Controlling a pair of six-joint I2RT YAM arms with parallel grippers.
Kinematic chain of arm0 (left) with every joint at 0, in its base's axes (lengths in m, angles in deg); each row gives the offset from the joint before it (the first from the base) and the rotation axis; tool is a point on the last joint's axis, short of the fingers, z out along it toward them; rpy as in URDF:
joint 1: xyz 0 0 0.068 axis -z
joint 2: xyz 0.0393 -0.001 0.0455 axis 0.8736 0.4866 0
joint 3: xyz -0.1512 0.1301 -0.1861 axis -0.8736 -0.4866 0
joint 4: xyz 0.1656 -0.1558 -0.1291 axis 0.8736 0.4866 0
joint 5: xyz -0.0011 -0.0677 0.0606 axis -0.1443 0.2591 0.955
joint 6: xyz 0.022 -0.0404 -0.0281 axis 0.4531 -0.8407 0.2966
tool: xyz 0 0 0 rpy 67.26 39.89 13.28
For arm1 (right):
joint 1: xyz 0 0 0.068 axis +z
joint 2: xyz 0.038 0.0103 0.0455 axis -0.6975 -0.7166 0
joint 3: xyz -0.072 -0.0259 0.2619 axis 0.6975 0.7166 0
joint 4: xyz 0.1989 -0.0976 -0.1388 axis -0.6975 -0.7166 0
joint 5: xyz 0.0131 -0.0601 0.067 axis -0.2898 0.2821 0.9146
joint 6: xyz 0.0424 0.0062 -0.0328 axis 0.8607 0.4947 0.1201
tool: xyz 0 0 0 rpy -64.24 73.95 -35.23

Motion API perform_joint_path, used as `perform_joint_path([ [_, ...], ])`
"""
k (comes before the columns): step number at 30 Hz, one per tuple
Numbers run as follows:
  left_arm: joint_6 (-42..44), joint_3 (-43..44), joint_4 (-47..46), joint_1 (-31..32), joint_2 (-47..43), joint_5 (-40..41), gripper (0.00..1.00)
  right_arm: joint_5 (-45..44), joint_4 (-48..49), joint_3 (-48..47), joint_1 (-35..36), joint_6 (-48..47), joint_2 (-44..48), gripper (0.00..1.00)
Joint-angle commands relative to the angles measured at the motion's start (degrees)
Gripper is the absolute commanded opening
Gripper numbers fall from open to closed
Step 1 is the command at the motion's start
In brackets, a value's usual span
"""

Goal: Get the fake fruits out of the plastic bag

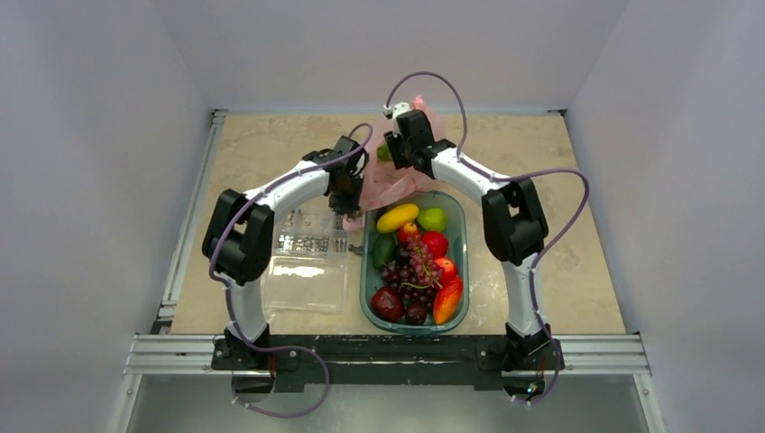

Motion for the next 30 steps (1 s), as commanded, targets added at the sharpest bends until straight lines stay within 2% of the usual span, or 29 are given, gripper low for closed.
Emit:
perform_joint_path([
  [1,2.0,3.2,1.7,-0.6,3.6,2.4,0.0,-2.6,7.3,-3.1,-1.7,-3.2,-2.3,0.39],
  [2,2.0,3.4,1.8,-0.6,3.9,2.5,0.0,-2.0,8.6,-2.9,-2.0,-3.3,-3.2,0.41],
  [6,1.7,3.2,1.0,-0.5,3.7,1.6,0.0,0.2,11.9,-3.6,-3.1,-5.2,-5.5,0.62],
  [15,1.9,4.0,0.0,-0.6,0.6,-0.8,0.0,7.6,16.1,-8.2,-3.2,-13.9,-9.7,0.86],
  [23,2.4,5.6,-0.1,-0.6,-1.0,-3.0,0.0,9.4,15.0,-16.1,-3.3,-19.5,-16.5,0.96],
  [30,1.2,6.2,-0.2,-0.6,-0.3,-6.9,0.0,10.4,13.8,-21.5,-3.2,-23.4,-22.3,0.94],
])
